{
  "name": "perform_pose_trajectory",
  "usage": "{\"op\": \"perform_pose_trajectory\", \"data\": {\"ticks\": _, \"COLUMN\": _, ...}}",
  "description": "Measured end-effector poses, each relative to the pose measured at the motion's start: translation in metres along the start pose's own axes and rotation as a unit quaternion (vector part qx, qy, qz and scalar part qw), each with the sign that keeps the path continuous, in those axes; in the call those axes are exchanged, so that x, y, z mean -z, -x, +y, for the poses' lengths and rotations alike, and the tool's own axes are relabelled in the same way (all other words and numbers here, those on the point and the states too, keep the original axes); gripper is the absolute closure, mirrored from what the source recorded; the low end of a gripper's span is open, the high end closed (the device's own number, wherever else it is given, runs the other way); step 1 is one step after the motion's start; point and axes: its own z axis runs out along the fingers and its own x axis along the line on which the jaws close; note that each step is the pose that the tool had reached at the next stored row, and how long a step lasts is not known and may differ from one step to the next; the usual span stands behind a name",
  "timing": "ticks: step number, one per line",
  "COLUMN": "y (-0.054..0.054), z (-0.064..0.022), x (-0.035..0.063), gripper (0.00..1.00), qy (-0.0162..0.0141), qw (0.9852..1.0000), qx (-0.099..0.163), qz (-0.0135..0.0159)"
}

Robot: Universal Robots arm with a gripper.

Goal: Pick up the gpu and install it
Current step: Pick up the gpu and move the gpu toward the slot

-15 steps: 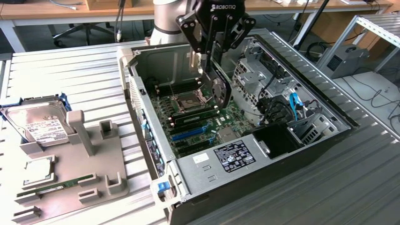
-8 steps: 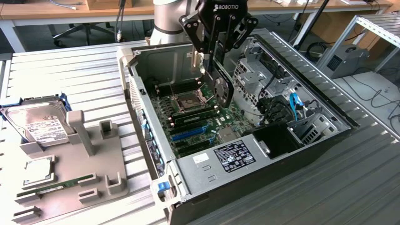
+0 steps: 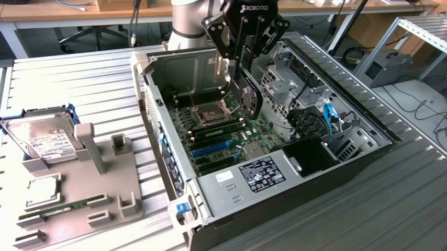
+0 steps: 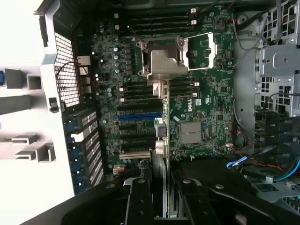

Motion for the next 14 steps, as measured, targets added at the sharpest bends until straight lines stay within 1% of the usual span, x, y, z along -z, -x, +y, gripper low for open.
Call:
{"op": "perform_pose_trajectory", "data": {"ticks": 9, "y": 0.007, "z": 0.0006, "x": -0.0007, "gripper": 0.74, "qy": 0.0000, "qw": 1.0000, "qx": 0.000, "qz": 0.0000}}
{"op": "perform_pose_trajectory", "data": {"ticks": 10, "y": 0.010, "z": 0.0010, "x": -0.0009, "gripper": 0.74, "qy": -0.0001, "qw": 1.0000, "qx": 0.000, "qz": 0.0001}}
{"op": "perform_pose_trajectory", "data": {"ticks": 14, "y": 0.015, "z": 0.0017, "x": -0.0015, "gripper": 0.74, "qy": 0.0000, "qw": 1.0000, "qx": 0.000, "qz": 0.0000}}
